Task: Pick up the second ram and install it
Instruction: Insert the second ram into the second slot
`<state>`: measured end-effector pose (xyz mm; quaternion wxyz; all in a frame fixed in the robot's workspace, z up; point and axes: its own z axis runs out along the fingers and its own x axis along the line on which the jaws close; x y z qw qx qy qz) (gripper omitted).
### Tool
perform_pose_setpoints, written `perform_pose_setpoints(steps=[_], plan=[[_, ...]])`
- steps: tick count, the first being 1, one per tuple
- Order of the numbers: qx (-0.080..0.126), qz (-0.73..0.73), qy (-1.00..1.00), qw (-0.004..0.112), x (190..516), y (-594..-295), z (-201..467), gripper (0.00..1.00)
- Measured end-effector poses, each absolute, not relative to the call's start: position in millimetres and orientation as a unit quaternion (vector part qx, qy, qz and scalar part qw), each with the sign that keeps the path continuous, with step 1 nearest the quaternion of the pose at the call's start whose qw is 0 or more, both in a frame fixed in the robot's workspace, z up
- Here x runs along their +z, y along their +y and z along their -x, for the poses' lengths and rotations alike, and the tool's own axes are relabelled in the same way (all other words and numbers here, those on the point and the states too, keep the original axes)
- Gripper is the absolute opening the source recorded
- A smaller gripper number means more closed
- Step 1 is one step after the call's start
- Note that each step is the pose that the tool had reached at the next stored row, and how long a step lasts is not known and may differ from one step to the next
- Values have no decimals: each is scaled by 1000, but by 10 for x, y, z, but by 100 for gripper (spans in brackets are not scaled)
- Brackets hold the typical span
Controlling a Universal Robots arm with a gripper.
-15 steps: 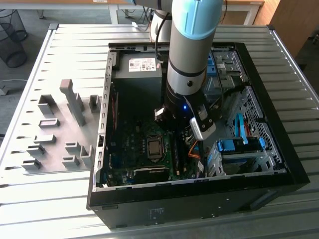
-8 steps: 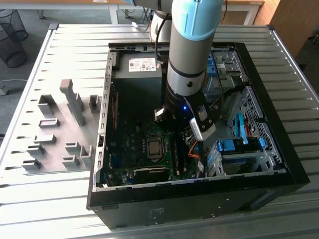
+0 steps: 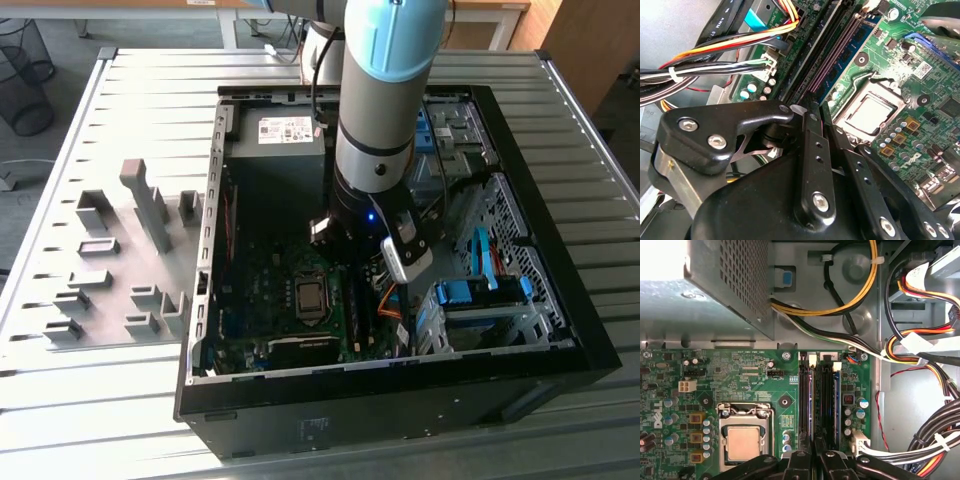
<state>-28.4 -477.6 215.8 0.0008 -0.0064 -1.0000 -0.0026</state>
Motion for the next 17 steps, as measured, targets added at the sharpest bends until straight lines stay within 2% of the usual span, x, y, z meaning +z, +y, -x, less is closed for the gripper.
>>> perform_pose_setpoints(steps=[17], plan=[[-3, 6, -1000, 1, 2151, -4777, 272, 14]])
